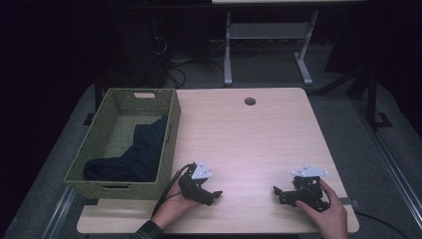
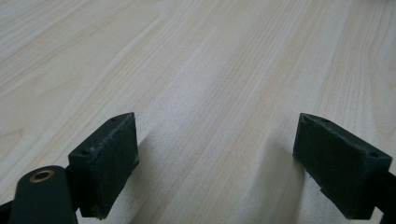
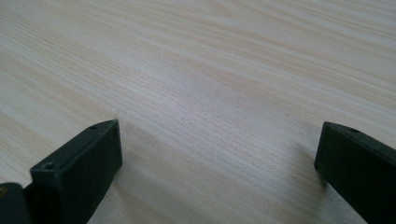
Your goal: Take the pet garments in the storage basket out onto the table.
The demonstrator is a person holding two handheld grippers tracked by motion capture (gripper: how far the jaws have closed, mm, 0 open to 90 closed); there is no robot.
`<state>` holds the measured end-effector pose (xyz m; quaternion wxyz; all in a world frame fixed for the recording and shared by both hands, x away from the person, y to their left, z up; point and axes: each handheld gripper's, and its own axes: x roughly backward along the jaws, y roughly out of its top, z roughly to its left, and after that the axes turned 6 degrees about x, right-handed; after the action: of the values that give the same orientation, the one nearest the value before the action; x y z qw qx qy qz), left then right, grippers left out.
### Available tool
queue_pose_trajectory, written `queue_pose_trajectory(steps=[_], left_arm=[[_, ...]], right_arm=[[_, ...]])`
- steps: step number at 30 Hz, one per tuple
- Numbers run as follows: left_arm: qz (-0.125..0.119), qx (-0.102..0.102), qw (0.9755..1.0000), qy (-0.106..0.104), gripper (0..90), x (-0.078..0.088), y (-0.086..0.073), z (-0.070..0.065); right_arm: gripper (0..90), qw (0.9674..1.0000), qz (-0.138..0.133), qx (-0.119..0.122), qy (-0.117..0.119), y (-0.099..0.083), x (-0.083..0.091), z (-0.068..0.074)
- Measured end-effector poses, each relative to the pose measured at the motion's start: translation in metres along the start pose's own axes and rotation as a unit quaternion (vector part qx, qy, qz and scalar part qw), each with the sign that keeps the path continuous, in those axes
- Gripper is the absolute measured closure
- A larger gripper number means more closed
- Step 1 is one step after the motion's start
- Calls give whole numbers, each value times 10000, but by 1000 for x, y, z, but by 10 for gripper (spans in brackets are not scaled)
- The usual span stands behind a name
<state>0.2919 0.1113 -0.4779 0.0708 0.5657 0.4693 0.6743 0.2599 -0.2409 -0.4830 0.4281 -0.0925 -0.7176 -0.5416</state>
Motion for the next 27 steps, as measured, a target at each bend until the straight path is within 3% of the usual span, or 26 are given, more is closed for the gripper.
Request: queue_pose_trajectory(steps=[16, 27], left_arm=[[290, 17, 9995, 112, 136, 5, 4, 2], [173, 139, 9997, 99, 136, 13, 11, 4]], right_arm=[[4, 10000, 1, 20, 3, 0, 0, 0], [4, 10000, 4, 33, 21, 0, 0, -1]])
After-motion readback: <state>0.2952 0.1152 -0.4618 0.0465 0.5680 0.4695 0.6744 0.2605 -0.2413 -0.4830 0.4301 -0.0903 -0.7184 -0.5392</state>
